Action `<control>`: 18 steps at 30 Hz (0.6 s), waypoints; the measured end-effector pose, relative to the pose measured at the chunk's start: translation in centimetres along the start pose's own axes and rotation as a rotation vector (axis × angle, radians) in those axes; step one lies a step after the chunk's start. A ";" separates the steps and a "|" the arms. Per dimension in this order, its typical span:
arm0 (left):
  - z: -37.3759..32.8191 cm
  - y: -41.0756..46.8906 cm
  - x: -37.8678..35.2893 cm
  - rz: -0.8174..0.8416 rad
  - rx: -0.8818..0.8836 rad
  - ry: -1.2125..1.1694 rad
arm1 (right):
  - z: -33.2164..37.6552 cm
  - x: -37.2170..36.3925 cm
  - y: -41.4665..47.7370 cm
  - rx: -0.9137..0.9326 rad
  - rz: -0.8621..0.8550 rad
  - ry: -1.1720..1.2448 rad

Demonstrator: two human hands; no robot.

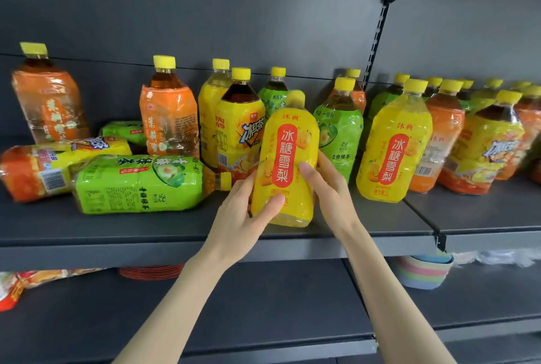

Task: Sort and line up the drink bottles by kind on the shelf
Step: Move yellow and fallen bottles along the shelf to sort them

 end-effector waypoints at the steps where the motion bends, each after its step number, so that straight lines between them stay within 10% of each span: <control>1: -0.1 0.1 0.0 0.011 0.000 -0.007 | 0.2 0.2 0.0 0.018 0.014 -0.005; 18: 1.2 3.0 0.1 0.059 0.066 0.166 | 0.3 0.2 1.1 0.168 -0.177 -0.392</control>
Point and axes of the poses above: each hand's wrist, its own y-axis towards the middle knuckle, its own x-axis out of the back of the hand, z = x × y, the point moved 2 cm from there along y, towards the middle knuckle, and after that the axes turned 14 degrees about -x, right-handed, at the moved point
